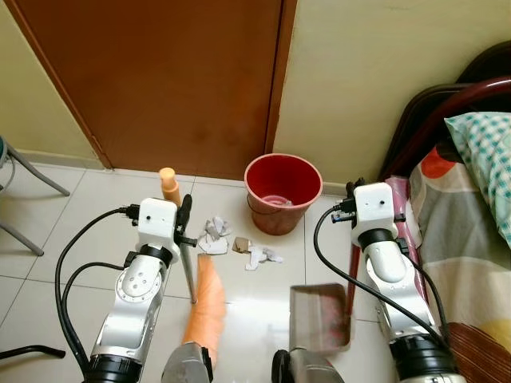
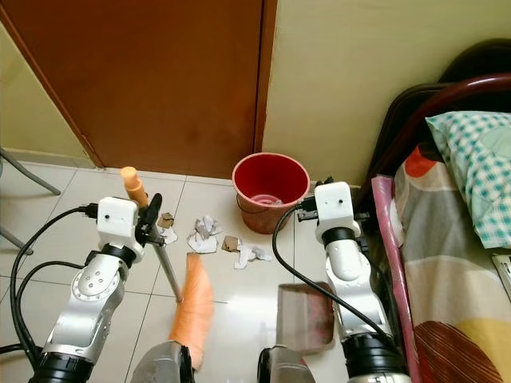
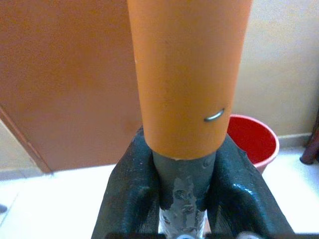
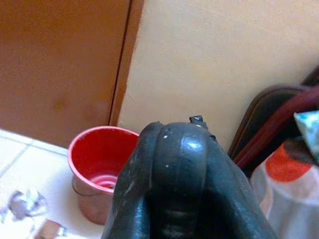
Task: Sweep floor
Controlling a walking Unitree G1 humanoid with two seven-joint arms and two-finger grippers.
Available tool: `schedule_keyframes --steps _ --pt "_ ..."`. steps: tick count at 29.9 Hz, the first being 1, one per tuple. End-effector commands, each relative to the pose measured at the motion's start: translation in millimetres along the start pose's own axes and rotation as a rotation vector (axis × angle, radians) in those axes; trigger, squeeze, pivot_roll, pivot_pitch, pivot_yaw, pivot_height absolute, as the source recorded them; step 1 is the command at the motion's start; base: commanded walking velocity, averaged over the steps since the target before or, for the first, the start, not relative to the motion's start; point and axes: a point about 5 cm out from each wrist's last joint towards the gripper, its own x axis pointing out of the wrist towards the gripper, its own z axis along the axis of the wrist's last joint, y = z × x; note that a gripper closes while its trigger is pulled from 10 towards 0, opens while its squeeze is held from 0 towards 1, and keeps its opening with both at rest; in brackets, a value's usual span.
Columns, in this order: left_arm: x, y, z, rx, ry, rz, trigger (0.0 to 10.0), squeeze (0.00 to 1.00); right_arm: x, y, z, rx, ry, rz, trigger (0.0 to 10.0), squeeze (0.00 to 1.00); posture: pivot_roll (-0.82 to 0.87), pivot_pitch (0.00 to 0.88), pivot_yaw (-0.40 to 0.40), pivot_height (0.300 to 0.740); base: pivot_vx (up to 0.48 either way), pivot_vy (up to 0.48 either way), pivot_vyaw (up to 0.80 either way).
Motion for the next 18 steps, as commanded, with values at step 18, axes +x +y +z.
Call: schedule_keyframes --steps 18 --pt "-3.9 2.5 34.8 0.082 -0.141 0.056 10.0 0.0 -6.1 -11.6 -6.9 0.081 0.02 -0.051 10.0 0.0 0.01 0.121 -0.029 0.74 0.0 0.0 0.0"
